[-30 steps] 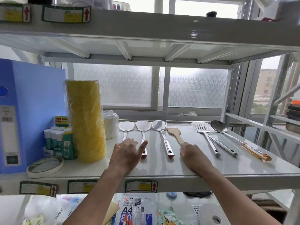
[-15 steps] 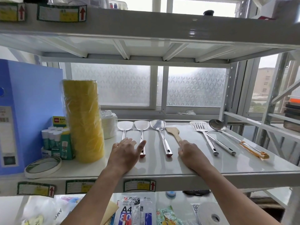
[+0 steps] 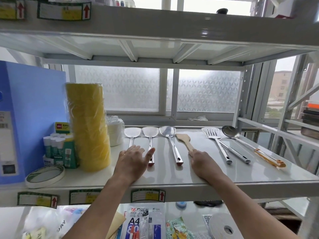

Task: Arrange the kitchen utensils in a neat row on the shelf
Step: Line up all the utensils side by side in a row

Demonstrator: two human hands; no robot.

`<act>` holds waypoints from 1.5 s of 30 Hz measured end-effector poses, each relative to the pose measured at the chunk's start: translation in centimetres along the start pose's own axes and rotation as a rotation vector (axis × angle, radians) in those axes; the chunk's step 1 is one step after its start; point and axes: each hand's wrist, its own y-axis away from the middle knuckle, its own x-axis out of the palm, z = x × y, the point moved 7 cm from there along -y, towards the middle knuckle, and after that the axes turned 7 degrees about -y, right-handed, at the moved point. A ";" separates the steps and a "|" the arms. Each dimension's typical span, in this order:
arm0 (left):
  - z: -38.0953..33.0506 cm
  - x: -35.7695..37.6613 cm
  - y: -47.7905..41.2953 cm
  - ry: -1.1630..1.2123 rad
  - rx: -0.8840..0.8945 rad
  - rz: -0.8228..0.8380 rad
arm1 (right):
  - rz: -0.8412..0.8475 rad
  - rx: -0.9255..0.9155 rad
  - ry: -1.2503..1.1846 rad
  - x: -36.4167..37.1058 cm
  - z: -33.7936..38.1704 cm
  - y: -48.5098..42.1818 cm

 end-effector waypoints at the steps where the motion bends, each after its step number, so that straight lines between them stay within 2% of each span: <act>1: 0.0 0.0 0.0 0.000 0.000 0.000 | -0.004 0.008 -0.004 0.0 -0.1 0.0; 32: -0.2 0.0 -0.2 0.003 0.006 0.001 | 0.022 0.058 0.021 0.1 0.1 -0.1; 42: -0.1 -0.2 -0.1 0.033 0.024 -0.030 | -0.049 -0.015 -0.015 -0.8 0.5 0.3; 45: -0.1 -0.5 0.1 0.041 0.033 -0.053 | -0.162 -0.038 -0.119 -2.4 0.8 0.5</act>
